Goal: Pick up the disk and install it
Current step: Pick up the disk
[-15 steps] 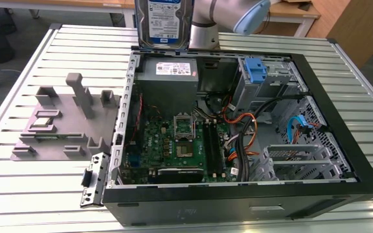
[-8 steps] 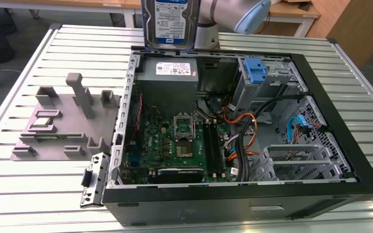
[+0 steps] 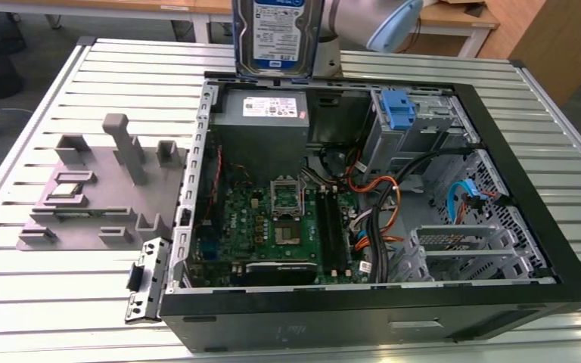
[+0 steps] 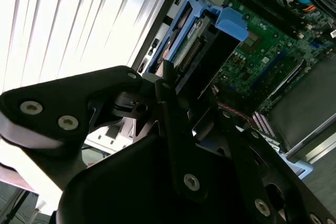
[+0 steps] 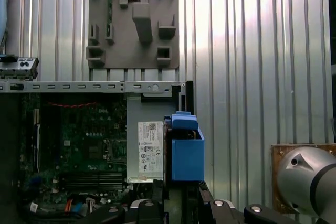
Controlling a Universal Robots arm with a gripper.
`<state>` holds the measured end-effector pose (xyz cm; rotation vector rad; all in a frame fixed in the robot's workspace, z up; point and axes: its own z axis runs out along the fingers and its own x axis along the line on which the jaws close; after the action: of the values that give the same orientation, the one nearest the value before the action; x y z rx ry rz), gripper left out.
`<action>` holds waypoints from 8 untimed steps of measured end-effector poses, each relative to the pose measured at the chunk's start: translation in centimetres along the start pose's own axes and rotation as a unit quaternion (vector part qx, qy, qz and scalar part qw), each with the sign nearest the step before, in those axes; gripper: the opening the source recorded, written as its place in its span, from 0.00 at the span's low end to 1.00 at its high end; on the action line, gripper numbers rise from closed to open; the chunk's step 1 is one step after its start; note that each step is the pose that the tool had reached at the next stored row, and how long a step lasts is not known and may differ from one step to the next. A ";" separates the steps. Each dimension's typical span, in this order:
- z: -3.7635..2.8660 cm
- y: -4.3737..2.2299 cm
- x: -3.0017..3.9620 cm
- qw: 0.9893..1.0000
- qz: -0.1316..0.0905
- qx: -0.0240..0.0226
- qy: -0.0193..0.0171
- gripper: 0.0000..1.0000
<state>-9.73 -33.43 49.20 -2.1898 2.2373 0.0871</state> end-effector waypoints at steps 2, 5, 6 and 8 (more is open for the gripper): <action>-0.01 -0.31 -0.01 1.000 0.000 0.000 0.000 0.35; -0.03 -0.77 -0.02 1.000 0.000 0.000 0.000 0.35; -0.03 -0.92 -0.02 1.000 0.000 0.000 0.000 0.35; -0.04 -1.23 -0.03 1.000 0.000 0.000 0.000 0.35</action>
<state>-8.50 -33.43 49.20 -2.1898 2.2374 0.0872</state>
